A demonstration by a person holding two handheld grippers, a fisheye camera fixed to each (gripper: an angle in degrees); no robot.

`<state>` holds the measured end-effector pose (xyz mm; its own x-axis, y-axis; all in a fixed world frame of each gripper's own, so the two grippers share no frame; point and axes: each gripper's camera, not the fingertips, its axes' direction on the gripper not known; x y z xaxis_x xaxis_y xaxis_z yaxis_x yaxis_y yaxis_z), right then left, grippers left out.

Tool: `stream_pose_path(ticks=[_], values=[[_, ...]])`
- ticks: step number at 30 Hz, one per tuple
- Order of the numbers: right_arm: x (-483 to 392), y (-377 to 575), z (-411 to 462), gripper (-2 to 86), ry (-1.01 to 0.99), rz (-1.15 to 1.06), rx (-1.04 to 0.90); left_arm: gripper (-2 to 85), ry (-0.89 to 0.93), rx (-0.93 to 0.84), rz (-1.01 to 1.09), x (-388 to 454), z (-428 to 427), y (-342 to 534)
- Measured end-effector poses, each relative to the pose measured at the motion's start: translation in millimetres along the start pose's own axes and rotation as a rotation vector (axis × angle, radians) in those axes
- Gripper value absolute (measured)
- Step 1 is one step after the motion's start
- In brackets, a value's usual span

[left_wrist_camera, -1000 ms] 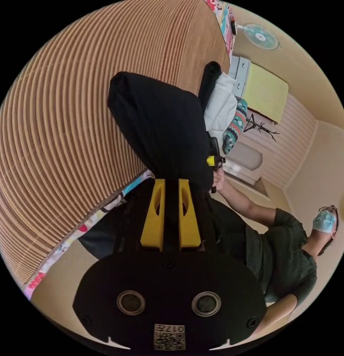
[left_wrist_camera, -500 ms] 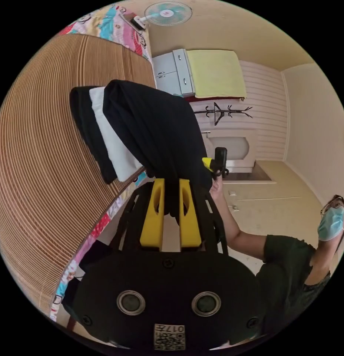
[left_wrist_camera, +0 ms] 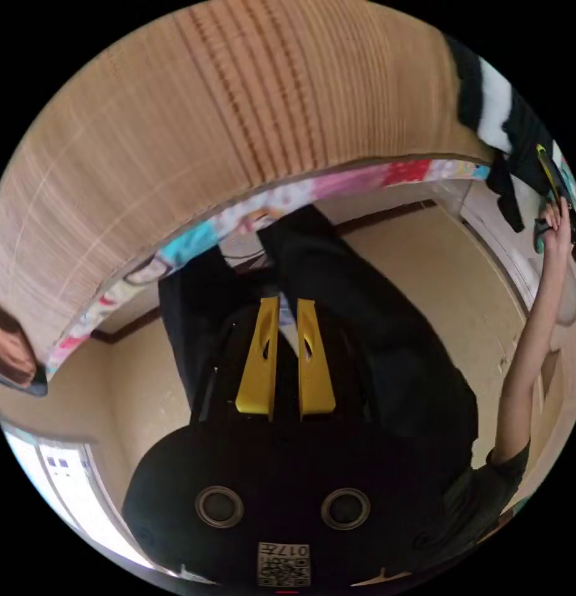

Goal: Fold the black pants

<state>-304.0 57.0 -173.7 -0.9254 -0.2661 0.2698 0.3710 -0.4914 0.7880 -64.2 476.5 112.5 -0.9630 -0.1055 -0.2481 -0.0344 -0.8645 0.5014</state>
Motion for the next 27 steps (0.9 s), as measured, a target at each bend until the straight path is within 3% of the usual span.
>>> stream_pose_path(ticks=[2, 5, 9, 12, 15, 17, 18, 20, 23, 27], values=[[-14.1, 23.2, 49.9, 0.8, 0.129, -0.105, -0.002, 5.2, -0.025, -0.053, -0.137, -66.3, 18.9, 44.5], [-34.3, 36.3, 57.7, 0.6, 0.268, -0.151, 0.016, 5.2, -0.010, -0.090, -0.379, -153.8, 29.2, 122.1], [-54.6, 36.7, 55.3, 0.5, 0.361, -0.130, -0.056, 5.1, 0.243, 0.092, -0.585, -204.0, 16.0, 195.3], [-49.7, 58.6, 47.2, 0.5, 0.338, -0.091, 0.005, 4.9, 0.493, 0.271, -0.551, -192.7, 7.8, 198.0], [-24.8, 87.6, 34.3, 0.6, 0.200, 0.001, 0.108, 4.4, 0.647, 0.313, -0.420, -149.8, 4.9, 166.5], [14.5, 101.2, 23.2, 0.5, -0.036, 0.214, 0.105, 4.3, 0.656, 0.282, -0.303, -111.6, 0.2, 142.8], [26.7, 105.2, 21.4, 0.4, -0.112, 0.287, 0.092, 4.3, 0.630, 0.250, -0.211, -82.5, -5.1, 128.9], [72.7, 135.5, 23.5, 0.3, -0.448, 0.564, 0.044, 4.2, 0.554, 0.205, -0.058, -37.9, -15.4, 116.4], [95.2, 200.6, 31.6, 0.3, -0.796, 0.724, 0.141, 3.9, 0.361, 0.170, 0.162, 18.5, -33.1, 124.8], [79.4, 281.3, 47.4, 0.4, -0.960, 0.758, 0.147, 1.6, 0.154, 0.180, 0.227, 13.4, -42.5, 173.5]])
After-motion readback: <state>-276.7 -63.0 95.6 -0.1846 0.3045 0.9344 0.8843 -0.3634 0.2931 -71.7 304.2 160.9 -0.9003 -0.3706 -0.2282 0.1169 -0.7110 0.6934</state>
